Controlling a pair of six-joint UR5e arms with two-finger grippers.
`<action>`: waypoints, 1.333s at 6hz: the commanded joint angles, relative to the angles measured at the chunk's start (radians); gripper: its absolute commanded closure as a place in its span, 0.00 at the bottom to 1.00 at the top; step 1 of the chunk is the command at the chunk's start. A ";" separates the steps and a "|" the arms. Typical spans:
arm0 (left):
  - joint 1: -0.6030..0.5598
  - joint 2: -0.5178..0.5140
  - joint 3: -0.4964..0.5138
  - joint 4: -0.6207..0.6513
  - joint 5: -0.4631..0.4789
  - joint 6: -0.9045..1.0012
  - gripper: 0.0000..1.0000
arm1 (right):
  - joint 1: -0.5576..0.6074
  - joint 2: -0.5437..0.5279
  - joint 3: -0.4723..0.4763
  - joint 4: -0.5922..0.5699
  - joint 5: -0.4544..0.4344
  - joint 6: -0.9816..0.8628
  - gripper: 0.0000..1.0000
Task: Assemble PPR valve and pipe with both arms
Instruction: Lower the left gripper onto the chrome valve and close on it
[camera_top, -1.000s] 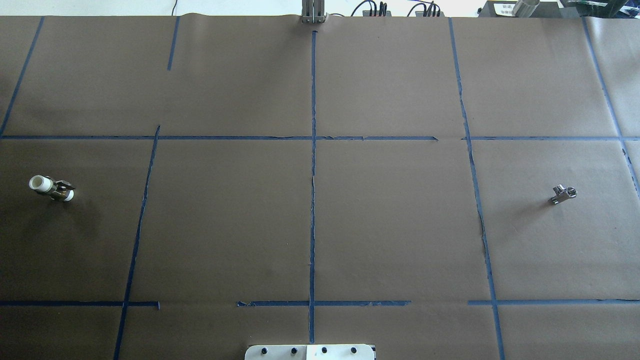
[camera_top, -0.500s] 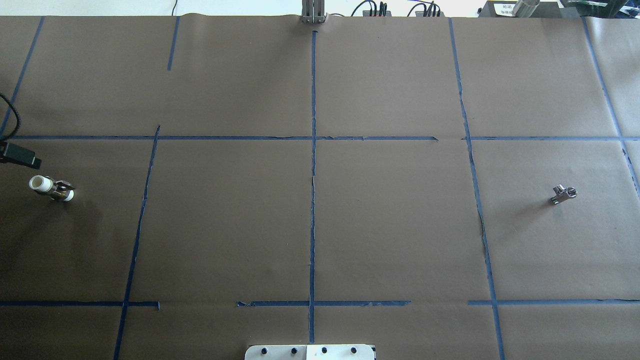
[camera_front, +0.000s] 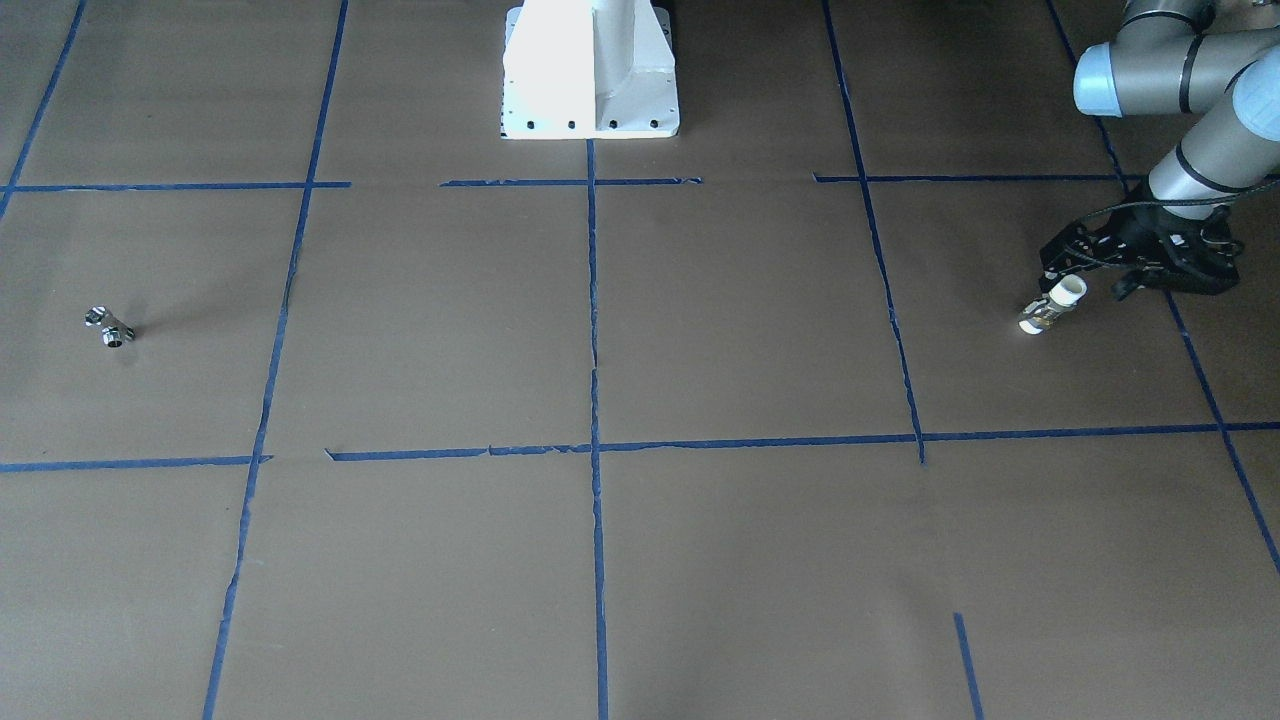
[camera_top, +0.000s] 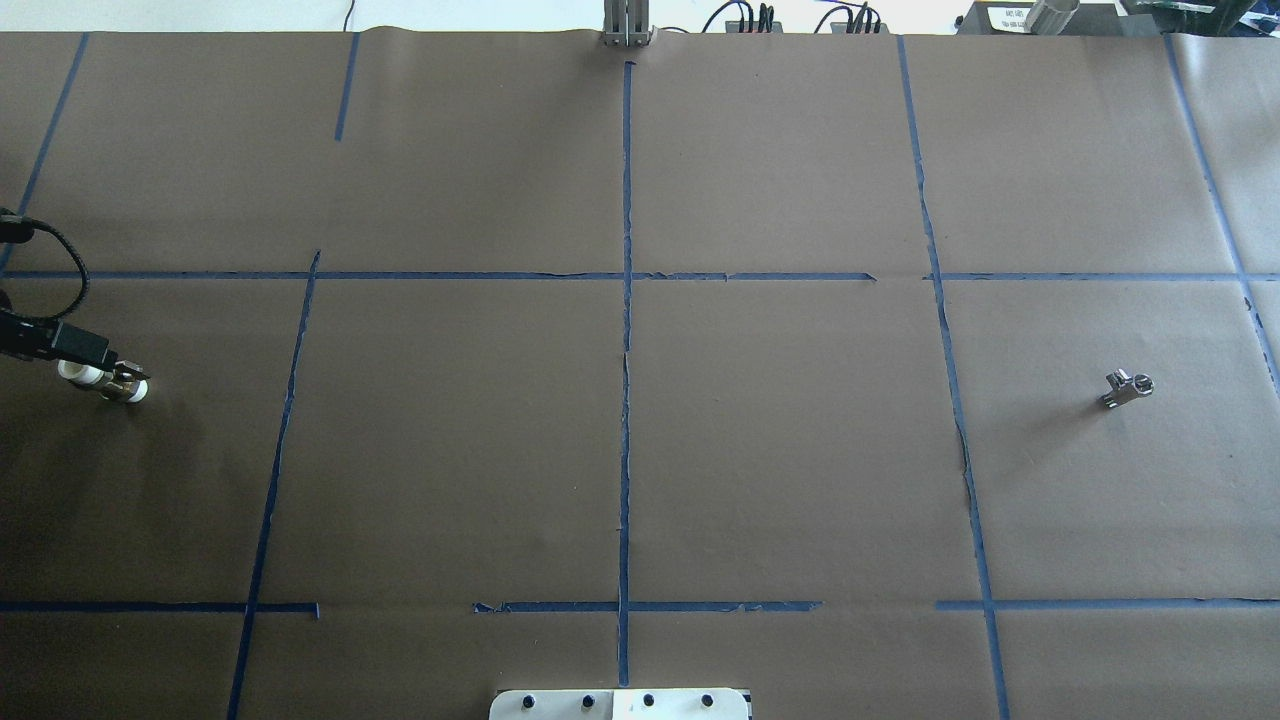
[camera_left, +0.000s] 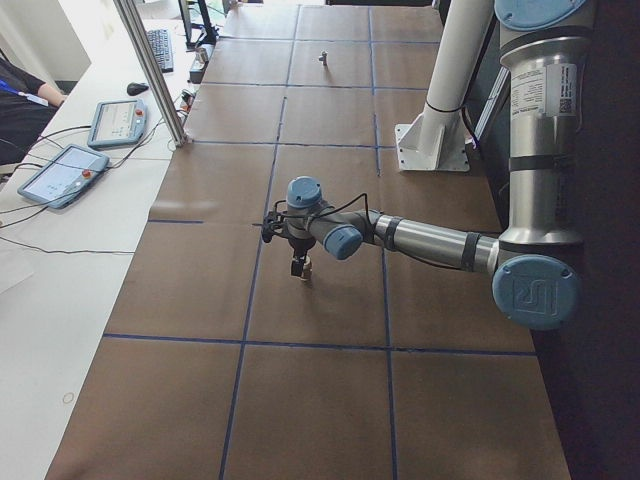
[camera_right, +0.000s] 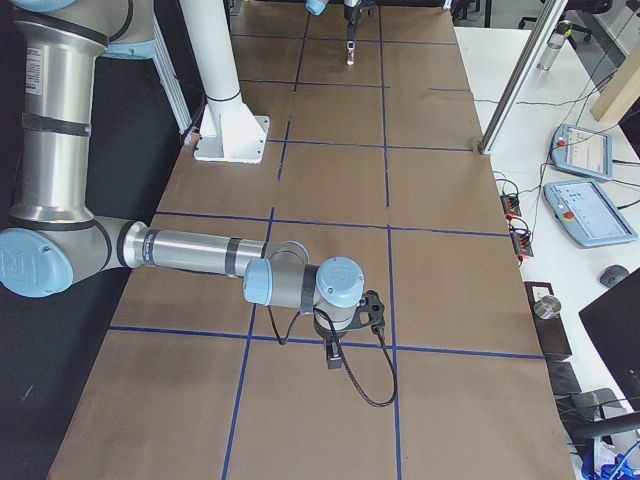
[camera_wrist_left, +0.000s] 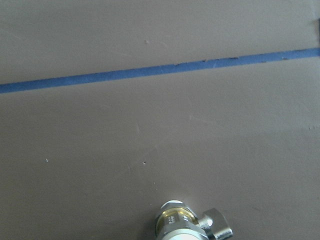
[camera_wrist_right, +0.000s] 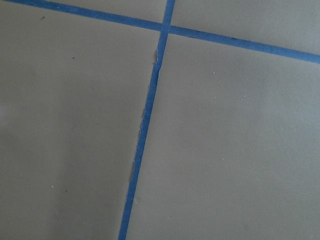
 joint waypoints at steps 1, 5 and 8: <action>0.003 0.001 0.000 0.000 0.000 0.000 0.08 | 0.000 0.000 0.000 0.000 0.000 0.000 0.00; 0.003 0.000 -0.019 0.007 -0.001 -0.002 1.00 | 0.000 0.000 -0.002 0.000 -0.002 0.000 0.00; 0.008 -0.095 -0.158 0.261 -0.003 -0.096 1.00 | 0.000 0.000 -0.002 0.000 0.000 0.000 0.00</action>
